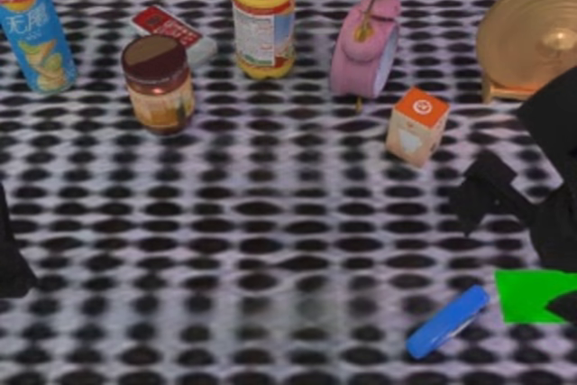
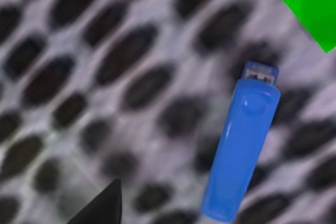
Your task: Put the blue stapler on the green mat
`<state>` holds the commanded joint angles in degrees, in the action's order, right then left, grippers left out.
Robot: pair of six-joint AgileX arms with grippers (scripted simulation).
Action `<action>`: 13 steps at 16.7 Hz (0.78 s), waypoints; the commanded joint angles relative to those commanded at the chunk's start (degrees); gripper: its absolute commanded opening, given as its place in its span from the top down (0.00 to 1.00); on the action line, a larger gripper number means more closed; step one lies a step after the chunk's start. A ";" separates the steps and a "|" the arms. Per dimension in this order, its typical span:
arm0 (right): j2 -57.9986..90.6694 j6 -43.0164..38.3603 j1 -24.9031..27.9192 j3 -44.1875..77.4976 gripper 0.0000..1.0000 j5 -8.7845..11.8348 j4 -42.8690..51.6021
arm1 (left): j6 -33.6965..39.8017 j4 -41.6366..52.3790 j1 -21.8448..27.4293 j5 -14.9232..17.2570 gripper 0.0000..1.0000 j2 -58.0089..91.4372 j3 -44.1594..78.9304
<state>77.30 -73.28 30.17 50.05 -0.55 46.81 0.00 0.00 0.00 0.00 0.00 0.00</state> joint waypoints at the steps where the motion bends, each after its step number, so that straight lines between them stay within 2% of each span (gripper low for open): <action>1: 3.89 -3.83 1.65 2.79 0.00 -0.01 2.45 | 0.00 0.00 0.00 0.00 0.00 0.00 0.00; 6: 16.99 -17.19 7.27 12.86 0.00 -0.13 10.42 | 0.00 0.00 0.00 0.00 0.00 0.00 0.00; 13: 18.53 -18.75 7.71 13.88 0.00 -0.15 11.04 | 0.00 0.00 0.00 0.00 0.00 0.00 0.00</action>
<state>95.84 -92.02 37.87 63.93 -0.70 57.85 0.00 0.00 0.00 0.00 0.00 0.00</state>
